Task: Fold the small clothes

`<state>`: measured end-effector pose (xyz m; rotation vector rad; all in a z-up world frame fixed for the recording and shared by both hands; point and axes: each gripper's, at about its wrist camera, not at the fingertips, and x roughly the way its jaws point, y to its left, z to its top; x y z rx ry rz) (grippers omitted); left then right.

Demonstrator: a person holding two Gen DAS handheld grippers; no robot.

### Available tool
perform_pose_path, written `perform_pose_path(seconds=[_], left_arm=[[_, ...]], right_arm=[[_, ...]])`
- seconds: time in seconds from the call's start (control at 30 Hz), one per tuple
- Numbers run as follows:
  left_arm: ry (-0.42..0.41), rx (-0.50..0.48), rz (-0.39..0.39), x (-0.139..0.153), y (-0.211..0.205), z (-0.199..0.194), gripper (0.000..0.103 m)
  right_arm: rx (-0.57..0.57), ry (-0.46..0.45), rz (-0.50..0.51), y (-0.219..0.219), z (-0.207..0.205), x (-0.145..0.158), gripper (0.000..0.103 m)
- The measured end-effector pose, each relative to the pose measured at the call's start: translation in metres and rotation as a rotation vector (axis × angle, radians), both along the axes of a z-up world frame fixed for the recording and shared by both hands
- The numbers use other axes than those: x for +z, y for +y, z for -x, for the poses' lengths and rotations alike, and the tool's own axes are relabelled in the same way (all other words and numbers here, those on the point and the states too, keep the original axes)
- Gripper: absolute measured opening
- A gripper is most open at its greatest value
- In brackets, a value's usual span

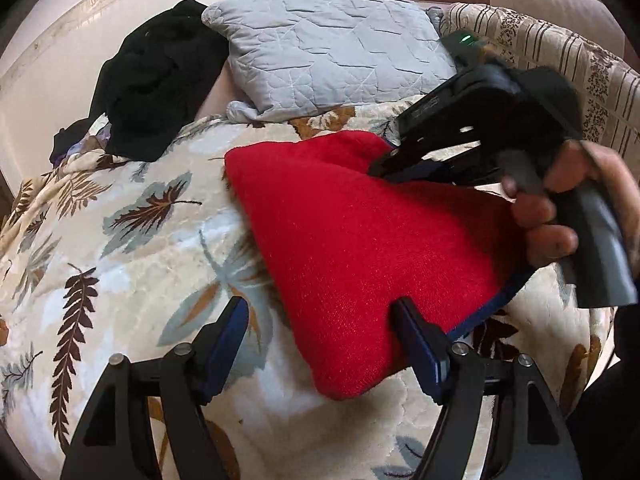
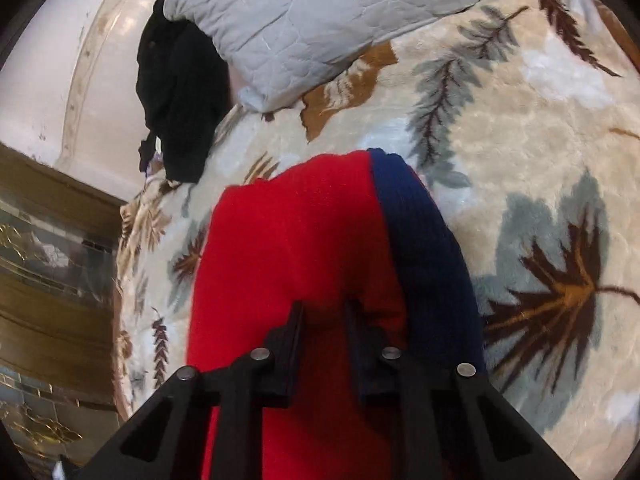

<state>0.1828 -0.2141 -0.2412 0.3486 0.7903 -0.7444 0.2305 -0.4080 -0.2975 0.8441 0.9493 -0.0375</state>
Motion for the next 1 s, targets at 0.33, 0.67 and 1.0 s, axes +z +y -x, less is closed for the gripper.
perform_pose_path(seconds=[0.33, 0.67, 1.0], left_arm=[[-0.169, 0.128, 0.013, 0.031, 0.018, -0.002, 0.086], [-0.167, 0.155, -0.06, 0.022, 0.016, -0.006, 0.086], [-0.306, 0.243, -0.048, 0.076, 0.036, 0.029, 0.087]], right_arm=[[0.034, 0.03, 0.074, 0.013, 0.06, -0.001, 0.026], [0.024, -0.127, 0.192, 0.038, 0.115, 0.04, 0.027], [-0.097, -0.341, 0.507, 0.079, 0.179, 0.103, 0.087]])
